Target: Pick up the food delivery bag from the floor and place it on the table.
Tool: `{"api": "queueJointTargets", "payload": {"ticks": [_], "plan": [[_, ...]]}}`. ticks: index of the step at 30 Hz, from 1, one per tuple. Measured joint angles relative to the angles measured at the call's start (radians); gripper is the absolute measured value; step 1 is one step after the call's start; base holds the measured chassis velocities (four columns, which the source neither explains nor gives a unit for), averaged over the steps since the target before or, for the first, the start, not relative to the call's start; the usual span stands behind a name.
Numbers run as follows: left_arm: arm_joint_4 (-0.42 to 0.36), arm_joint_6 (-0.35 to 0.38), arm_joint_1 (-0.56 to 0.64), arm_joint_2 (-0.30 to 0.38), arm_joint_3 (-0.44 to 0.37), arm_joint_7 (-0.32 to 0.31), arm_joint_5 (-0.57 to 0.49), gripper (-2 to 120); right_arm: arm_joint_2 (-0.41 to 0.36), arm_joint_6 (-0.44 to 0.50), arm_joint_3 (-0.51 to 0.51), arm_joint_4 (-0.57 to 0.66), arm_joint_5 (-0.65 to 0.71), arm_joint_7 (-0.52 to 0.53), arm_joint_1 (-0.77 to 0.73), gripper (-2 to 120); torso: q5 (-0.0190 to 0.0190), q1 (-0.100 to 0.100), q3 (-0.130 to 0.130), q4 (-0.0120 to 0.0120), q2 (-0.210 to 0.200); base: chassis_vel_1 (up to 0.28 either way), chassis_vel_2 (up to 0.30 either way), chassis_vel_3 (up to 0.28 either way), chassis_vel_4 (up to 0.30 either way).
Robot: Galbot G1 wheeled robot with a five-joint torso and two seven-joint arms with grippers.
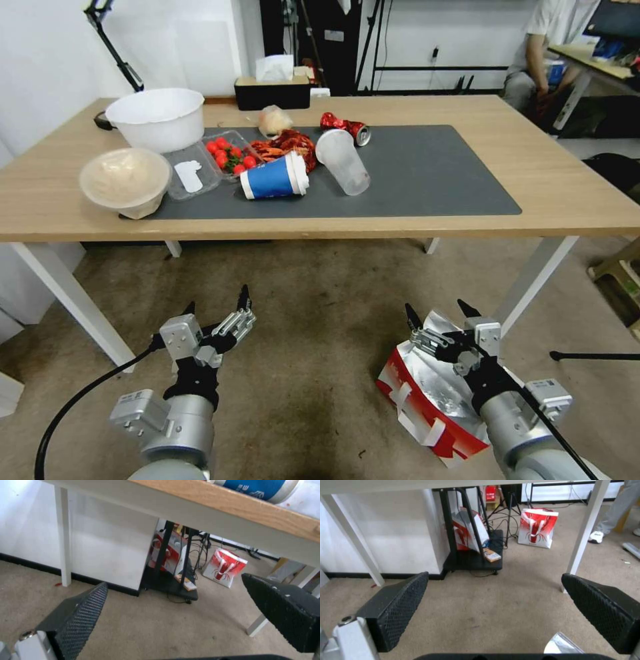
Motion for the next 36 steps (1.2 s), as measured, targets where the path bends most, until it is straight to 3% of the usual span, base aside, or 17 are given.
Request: {"api": "queueJointTargets", "payload": {"ticks": [36], "plan": [[0.009,-0.008,-0.001,-0.002,0.009,0.005,0.017,100,0.008,0.002,0.010,0.011,0.001,0.003,-0.005,100,0.0000,-0.050,-0.097,0.0000,-0.147,0.000,0.000,0.000,0.000]]}}
